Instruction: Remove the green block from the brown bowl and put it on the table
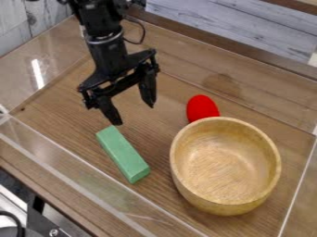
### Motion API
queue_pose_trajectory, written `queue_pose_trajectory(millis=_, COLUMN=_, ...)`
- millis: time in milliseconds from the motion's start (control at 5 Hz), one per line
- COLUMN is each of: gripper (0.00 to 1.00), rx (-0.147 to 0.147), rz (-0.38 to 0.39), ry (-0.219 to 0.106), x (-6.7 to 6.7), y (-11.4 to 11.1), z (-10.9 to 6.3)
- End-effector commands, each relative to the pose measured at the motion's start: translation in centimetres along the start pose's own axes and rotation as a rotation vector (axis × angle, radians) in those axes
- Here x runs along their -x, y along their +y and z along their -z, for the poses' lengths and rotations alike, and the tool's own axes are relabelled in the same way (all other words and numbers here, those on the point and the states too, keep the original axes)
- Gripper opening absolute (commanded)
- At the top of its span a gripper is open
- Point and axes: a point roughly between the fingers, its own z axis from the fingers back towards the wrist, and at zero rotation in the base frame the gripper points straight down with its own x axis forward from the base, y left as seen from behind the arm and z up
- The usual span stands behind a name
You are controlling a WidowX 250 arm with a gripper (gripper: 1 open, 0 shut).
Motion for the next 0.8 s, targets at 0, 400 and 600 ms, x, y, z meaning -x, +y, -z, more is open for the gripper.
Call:
queue_pose_trajectory(millis=0, gripper=1.0, rx=0.039, rz=-0.001, ry=-0.027, x=-0.3, y=-0.3, z=-1.0)
queue_pose_trajectory(millis=400, gripper=1.0, rx=0.054, rz=0.0, ry=-0.028, x=-0.3, y=-0.1, z=-1.2)
queue_pose_trajectory(millis=600, gripper=1.0, rx=0.052, rz=0.072, ry=-0.015, x=-0.6, y=-0.3, z=-2.4)
